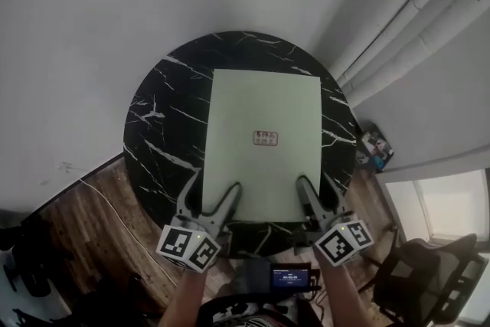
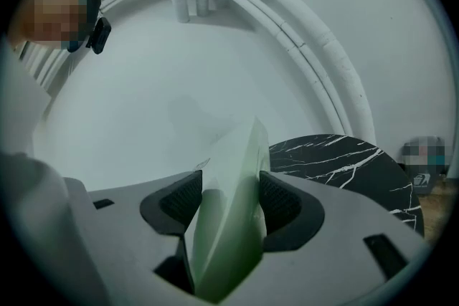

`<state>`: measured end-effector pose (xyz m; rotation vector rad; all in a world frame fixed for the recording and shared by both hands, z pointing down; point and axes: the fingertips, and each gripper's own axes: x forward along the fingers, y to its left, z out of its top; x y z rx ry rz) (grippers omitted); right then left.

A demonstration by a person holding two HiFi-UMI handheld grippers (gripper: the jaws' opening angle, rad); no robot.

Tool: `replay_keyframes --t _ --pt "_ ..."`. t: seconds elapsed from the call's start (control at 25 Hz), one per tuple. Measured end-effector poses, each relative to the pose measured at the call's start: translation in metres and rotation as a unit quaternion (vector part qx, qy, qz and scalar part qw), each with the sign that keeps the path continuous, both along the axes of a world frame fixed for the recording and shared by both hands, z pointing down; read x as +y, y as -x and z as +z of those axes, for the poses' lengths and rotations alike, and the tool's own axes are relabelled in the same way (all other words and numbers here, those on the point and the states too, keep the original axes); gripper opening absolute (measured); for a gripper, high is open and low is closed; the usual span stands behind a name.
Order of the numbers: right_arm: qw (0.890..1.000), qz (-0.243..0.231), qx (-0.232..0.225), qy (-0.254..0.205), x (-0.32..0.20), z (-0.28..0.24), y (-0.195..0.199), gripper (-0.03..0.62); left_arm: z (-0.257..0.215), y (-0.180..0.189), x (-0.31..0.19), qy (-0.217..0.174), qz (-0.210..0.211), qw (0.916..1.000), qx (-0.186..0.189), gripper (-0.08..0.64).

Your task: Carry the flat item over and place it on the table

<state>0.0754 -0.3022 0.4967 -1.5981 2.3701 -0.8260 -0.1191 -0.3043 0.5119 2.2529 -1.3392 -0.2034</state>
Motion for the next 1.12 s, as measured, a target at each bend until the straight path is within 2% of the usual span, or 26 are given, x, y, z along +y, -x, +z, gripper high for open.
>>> replay_keyframes --t 0.4,1.12 --pt "0.999 -0.014 0.001 0.037 -0.014 0.040 0.002 0.222 0.041 0.002 -0.009 0.040 -0.006 0.9992 0.002 0.374" --pt "0.993 -0.048 0.017 0.104 -0.040 0.117 0.000 0.222 0.111 -0.001 -0.022 0.115 -0.036 0.9924 -0.025 0.374"
